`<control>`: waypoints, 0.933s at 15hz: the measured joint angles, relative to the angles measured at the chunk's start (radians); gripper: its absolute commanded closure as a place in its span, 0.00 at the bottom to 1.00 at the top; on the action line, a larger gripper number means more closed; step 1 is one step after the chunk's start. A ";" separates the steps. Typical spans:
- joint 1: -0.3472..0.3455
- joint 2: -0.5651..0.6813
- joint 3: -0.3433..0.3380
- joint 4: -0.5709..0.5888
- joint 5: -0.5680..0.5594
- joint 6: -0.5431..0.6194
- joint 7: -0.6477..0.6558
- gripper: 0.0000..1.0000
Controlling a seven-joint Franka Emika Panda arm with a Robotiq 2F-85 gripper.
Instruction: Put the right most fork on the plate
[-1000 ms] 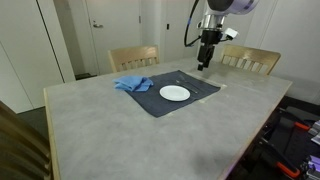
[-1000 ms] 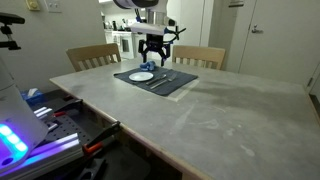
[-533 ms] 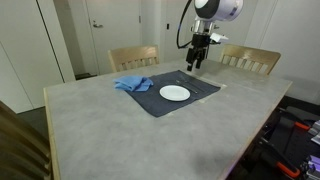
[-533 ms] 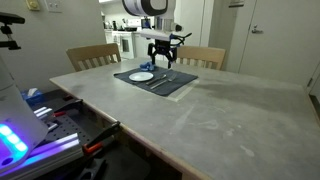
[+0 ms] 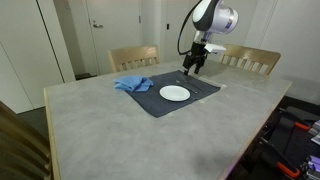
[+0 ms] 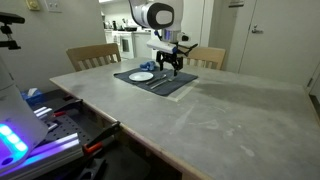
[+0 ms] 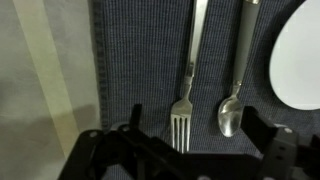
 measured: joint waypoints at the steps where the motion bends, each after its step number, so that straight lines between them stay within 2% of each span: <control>1: -0.008 0.012 0.005 0.005 0.000 0.005 0.008 0.00; 7: -0.022 0.052 0.020 0.012 -0.006 0.034 0.063 0.00; 14: 0.022 0.055 -0.010 0.012 -0.092 0.046 0.199 0.00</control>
